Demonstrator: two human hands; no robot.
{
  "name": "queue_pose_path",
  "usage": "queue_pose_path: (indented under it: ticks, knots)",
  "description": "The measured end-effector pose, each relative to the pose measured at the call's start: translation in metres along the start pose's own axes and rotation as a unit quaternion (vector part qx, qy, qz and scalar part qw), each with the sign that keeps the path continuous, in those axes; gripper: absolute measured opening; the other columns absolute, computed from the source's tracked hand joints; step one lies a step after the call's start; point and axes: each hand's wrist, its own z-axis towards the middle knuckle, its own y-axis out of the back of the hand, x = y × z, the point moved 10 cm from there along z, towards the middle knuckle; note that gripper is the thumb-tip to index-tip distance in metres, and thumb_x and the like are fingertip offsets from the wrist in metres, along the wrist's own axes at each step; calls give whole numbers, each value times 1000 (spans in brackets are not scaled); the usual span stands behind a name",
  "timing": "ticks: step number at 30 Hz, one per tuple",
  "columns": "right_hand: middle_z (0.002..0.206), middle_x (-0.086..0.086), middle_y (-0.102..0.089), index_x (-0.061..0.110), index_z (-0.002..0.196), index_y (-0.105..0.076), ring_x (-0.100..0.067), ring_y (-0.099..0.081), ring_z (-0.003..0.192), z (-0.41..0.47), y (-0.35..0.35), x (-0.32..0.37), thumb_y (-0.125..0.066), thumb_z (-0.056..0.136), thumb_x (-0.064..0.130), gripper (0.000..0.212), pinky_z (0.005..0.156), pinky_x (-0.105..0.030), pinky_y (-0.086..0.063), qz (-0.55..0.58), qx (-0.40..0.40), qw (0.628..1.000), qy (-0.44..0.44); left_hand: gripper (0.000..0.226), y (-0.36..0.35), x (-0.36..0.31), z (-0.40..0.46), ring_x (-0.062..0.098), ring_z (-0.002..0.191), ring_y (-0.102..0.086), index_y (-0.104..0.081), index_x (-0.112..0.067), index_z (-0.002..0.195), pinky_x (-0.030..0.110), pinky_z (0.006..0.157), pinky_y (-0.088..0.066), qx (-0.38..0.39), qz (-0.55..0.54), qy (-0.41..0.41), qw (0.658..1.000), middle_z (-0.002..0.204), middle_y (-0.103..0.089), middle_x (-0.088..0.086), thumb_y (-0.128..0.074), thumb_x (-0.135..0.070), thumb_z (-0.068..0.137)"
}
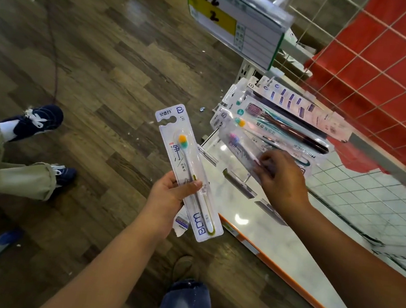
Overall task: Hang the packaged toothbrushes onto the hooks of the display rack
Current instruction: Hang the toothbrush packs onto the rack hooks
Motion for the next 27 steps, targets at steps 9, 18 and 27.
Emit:
queue_pose_path:
  ticks: [9, 18, 27]
  knots:
    - [100, -2, -60, 22, 119, -58, -7, -60, 73, -25, 4, -24, -71, 79, 11, 43, 57, -19, -48, 369, 26, 912, -175, 31, -11, 14, -12, 22, 76, -68, -61, -7, 93, 34, 65, -59, 16, 28, -3, 999, 88, -69, 11, -65, 8, 66]
    - [110, -9, -63, 26, 128, -49, -26, -65, 93, -92, 35, -32, -65, 69, -15, 74, 75, -38, -54, 515, 91, 828, -202, 33, -68, 17, -63, 17, 69, -70, -59, -10, 94, 31, 63, -59, 40, 57, -44, 997, 76, -73, 2, -58, 17, 76]
    - [107, 1, -58, 39, 122, -46, -9, -66, 81, -145, 136, 17, -64, 72, -16, 77, 56, -23, -54, 477, 50, 875, -66, 29, -138, -31, -144, 23, 80, -71, -61, -9, 94, 32, 66, -59, 119, 97, -103, 983, 85, -74, 6, -58, 15, 78]
